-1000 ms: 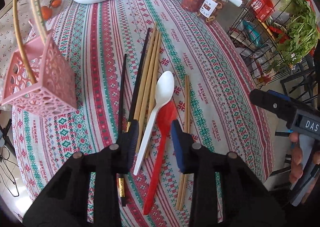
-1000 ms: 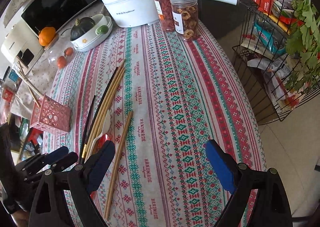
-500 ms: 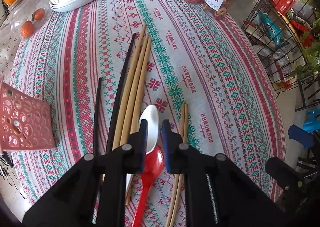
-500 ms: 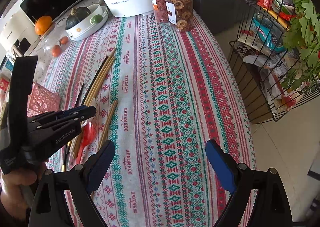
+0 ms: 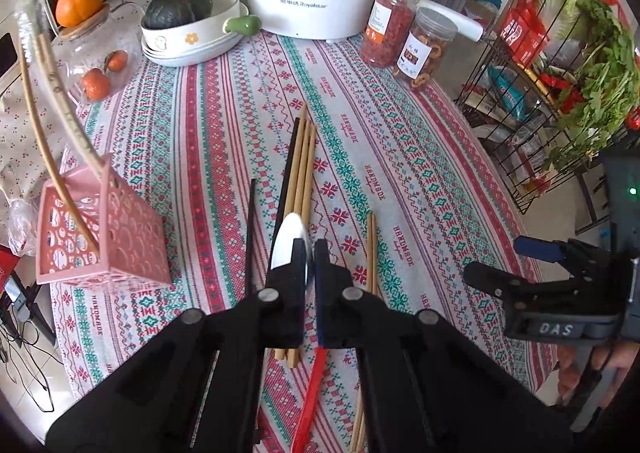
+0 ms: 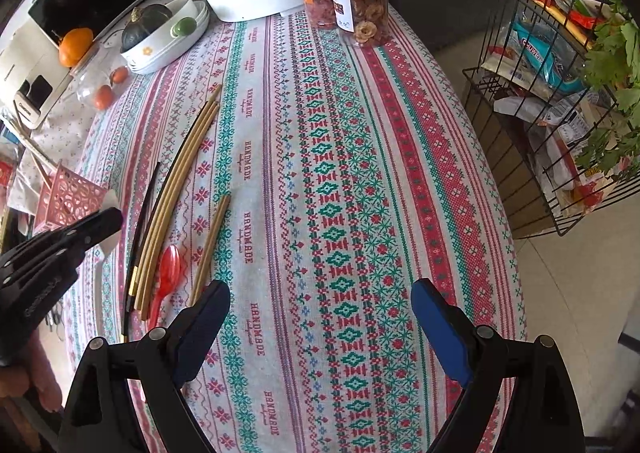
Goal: Organize utensils
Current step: 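Grasp the white spoon with the left tool while the right tool reaches the wooden chopsticks, then place the white spoon in the pink basket with the left tool while the right tool lifts a chopstick, then lower the held chopstick into the pink basket and open the right tool, then grasp the red spoon with the right tool, then grasp the black chopstick with the left tool while the right tool lifts the red spoon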
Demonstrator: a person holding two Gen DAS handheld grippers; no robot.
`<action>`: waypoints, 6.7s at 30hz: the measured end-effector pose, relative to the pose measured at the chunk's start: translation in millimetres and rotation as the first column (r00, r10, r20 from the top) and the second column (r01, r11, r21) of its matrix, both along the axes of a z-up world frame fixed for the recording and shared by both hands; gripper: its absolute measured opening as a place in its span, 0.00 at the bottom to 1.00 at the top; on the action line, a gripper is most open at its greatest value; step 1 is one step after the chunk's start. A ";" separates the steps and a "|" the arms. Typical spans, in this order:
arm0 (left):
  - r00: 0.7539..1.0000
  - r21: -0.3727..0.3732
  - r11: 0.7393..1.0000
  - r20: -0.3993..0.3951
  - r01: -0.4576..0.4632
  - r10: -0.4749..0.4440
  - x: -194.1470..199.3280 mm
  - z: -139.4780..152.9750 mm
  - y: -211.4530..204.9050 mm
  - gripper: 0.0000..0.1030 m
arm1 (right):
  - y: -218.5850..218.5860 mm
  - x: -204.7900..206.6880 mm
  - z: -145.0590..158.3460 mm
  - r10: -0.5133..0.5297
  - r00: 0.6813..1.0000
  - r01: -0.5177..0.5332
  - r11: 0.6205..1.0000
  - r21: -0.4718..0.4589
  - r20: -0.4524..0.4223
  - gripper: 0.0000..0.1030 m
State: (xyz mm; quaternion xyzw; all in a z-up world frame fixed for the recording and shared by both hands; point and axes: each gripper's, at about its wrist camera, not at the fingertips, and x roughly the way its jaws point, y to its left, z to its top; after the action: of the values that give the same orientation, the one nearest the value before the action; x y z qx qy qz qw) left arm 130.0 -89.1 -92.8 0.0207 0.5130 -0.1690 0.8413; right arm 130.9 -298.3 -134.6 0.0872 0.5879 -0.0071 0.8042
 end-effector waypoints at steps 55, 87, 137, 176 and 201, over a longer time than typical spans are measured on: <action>0.699 -0.489 0.872 0.622 -0.005 0.353 -13.3 96.9 146.1 0.04 | 84.3 -0.8 95.4 0.068 0.868 -0.129 0.987 0.092 0.493 0.07; 0.897 -0.205 0.941 0.302 -0.270 0.323 -27.2 59.5 154.2 0.37 | 110.7 -24.5 139.3 0.110 0.788 -0.220 0.969 0.110 0.605 0.05; 0.950 0.001 0.953 -0.077 -0.302 0.301 -35.7 -13.0 158.3 0.81 | 134.5 -3.8 127.4 0.147 0.841 -0.197 0.980 0.040 0.520 0.65; 0.969 0.140 0.970 -0.121 -0.200 0.217 -41.6 -43.7 120.5 0.82 | 137.4 17.2 -41.7 0.244 0.970 -0.244 0.970 -0.001 0.019 0.05; 0.995 0.196 0.979 -0.064 -0.057 0.070 29.6 -39.0 -2.4 0.19 | 12.9 -4.4 32.3 0.101 0.985 -0.117 0.987 0.112 0.143 0.03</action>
State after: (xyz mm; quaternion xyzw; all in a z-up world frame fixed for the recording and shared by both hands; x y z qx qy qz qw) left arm 159.5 -91.5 -131.8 0.0800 0.5569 -0.0920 0.8216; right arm 126.5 -285.4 -102.3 0.1032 0.5344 0.0781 0.8353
